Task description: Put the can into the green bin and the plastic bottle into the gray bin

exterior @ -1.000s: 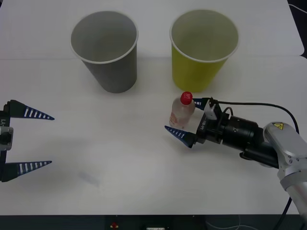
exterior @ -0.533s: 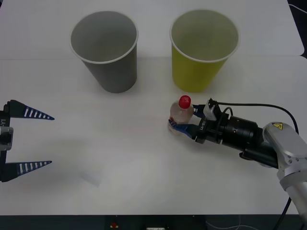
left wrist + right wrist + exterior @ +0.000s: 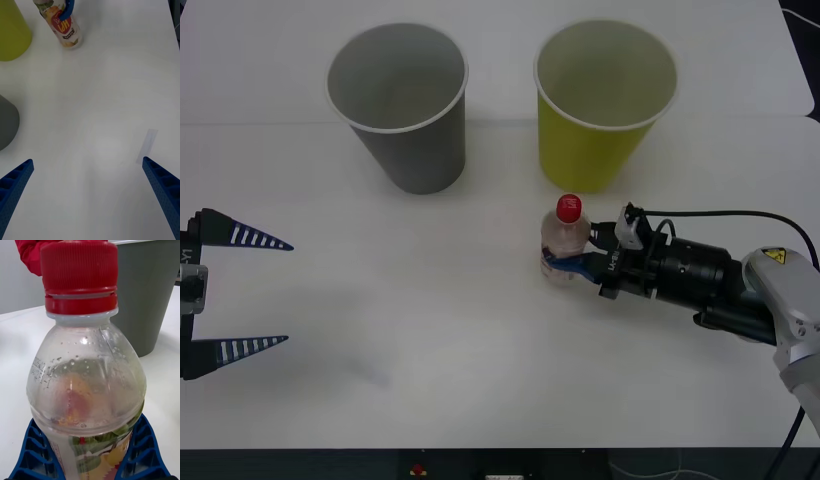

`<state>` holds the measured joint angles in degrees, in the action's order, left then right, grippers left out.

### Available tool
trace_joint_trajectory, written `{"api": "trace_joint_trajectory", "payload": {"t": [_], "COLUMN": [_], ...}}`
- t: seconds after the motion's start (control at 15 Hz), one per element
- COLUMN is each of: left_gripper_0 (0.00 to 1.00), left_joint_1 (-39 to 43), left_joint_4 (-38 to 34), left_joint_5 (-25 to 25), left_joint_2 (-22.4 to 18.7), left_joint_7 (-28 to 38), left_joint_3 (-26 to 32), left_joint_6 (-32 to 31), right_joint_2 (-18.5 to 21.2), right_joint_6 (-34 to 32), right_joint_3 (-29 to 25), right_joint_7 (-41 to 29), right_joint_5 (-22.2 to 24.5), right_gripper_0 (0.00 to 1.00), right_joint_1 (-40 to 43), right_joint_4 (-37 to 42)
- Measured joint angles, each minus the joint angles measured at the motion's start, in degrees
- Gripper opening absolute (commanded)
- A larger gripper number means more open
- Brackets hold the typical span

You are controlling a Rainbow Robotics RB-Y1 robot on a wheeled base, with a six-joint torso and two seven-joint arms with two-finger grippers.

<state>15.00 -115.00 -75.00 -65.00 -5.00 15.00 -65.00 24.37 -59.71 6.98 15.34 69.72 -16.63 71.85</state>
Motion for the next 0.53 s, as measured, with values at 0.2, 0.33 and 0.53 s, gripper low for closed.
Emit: {"api": "trace_joint_trajectory", "payload": {"t": [0.2, 0.33, 0.53], "left_gripper_0": [1.00, 1.00, 1.00], "left_joint_1": [0.00, 0.00, 0.00], "left_joint_4": [0.00, 0.00, 0.00], "left_joint_5": [0.00, 0.00, 0.00], "left_joint_2": [0.00, 0.00, 0.00], "left_joint_7": [0.00, 0.00, 0.00], "left_joint_3": [0.00, 0.00, 0.00], "left_joint_6": [0.00, 0.00, 0.00], "right_joint_2": [3.29, 5.87, 11.44], "right_joint_6": [0.25, 1.40, 9.98], "right_joint_3": [2.11, 3.53, 8.39], "right_joint_7": [-6.48, -12.16, -21.65], "right_joint_5": [0.00, -0.01, 0.00], "right_gripper_0": [0.00, 0.00, 0.00], "right_joint_1": [0.32, 1.01, 3.29], "right_joint_4": [3.92, 8.07, 17.26]}}
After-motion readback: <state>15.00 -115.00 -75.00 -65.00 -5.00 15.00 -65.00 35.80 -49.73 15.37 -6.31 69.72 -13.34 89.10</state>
